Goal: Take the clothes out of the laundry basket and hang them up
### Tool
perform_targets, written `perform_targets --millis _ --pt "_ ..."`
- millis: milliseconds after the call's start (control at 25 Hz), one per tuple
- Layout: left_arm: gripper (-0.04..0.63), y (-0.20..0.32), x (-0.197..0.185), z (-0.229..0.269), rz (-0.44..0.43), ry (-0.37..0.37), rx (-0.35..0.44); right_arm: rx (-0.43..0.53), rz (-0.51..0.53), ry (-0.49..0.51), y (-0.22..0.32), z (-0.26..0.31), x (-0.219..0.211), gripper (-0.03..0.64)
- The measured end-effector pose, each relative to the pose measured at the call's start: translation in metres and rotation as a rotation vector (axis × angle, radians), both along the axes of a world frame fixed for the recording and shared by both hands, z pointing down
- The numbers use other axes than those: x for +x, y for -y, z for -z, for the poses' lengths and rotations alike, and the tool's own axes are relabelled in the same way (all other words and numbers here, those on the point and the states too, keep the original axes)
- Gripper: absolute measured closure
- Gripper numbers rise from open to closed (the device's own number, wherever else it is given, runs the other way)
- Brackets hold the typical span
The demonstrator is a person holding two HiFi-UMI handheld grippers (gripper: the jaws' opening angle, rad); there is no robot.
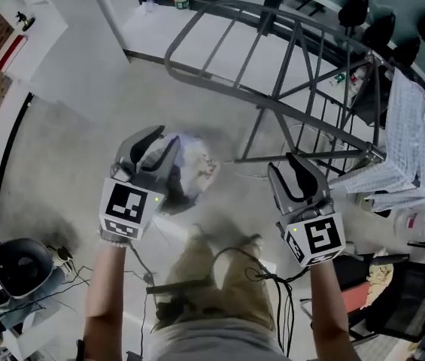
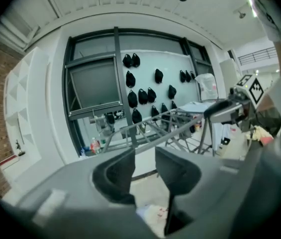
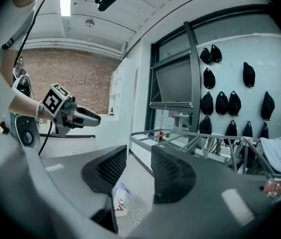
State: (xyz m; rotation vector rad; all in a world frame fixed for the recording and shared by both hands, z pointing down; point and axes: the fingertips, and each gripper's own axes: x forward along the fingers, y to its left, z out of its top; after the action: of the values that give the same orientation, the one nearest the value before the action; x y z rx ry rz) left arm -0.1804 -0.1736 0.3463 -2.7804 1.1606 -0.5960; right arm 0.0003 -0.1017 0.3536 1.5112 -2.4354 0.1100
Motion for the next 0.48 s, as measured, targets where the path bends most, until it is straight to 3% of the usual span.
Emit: perform_targets --millis 480 --pt "0.474 0.084 -0.024 -0.183 -0.001 0.079 -0.251 -0.174 0.007 0.019 0.074 -0.113 -0.04 0.466"
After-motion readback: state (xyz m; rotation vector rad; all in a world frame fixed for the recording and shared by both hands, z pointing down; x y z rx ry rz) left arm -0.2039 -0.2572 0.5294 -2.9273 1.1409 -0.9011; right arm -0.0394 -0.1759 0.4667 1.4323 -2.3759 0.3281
